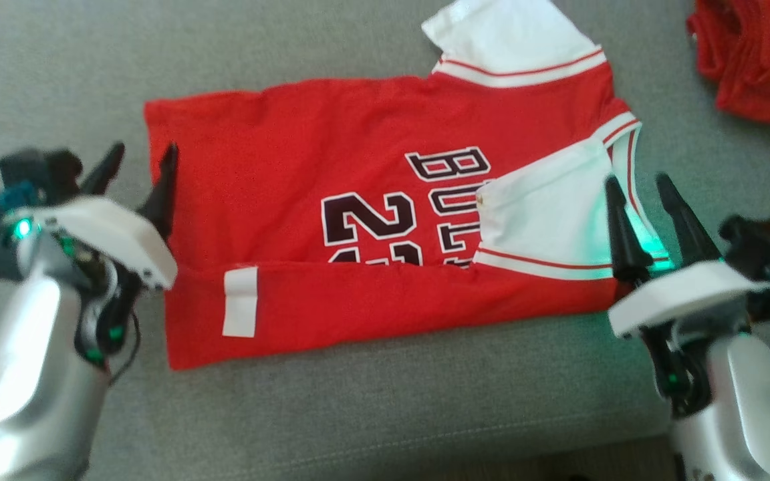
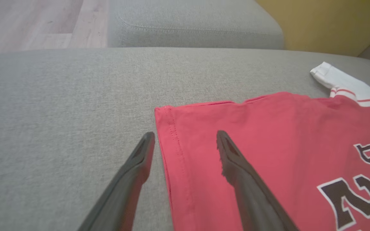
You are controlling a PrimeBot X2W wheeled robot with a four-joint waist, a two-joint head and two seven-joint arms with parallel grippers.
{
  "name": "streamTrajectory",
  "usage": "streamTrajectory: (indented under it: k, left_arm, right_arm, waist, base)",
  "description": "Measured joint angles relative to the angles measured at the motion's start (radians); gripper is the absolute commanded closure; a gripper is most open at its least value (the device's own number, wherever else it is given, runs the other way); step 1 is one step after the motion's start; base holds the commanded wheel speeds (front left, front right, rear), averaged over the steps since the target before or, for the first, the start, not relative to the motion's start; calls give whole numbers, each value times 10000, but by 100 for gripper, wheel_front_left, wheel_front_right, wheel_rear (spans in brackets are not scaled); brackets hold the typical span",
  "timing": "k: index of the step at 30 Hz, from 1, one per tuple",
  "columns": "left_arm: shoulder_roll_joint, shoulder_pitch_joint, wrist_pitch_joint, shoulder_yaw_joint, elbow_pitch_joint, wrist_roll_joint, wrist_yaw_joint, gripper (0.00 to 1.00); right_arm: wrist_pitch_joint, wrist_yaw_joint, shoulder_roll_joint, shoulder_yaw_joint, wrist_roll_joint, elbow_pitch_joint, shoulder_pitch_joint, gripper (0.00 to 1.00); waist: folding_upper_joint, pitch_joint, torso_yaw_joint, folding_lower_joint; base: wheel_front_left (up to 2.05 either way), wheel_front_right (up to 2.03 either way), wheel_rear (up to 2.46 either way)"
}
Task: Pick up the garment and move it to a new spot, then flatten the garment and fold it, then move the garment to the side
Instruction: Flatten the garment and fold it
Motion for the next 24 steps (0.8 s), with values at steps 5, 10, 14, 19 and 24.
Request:
streamTrajectory:
  k: [5, 10, 14, 19, 24]
  left_arm:
    - [25, -812, 82, -42, 560, 148, 0, 0]
    - [98, -1573, 230, -69, 1133, 242, 2, 0]
    - [184, -2010, 439, -86, 1530, 385, 21, 0]
    - [387, -2601, 838, -111, 1841, 439, 2, 0]
    - [466, -2762, 1580, -359, 1707, 345, -176, 59]
  right_arm:
    - [-2, 0, -6, 397, -119, 33, -590, 0]
    - [-36, 0, -15, 662, -155, 207, -1185, 0]
    - [-125, 0, -19, 828, -182, 366, -1476, 0]
    - [-198, 0, -84, 1012, -245, 410, -1733, 0]
    - [-190, 0, -443, 1076, -249, 426, -1926, 0]
  waist:
    - [0, 531, -109, 0]
    - [0, 1062, -249, 1]
    - [0, 1307, -327, 0]
    - [0, 1481, -395, 0]
    - [0, 1512, -327, -2]
  base:
    - [0, 0, 0]
    - [0, 0, 0]
    - [0, 0, 0]
    - [0, 0, 0]
    - [0, 0, 0]
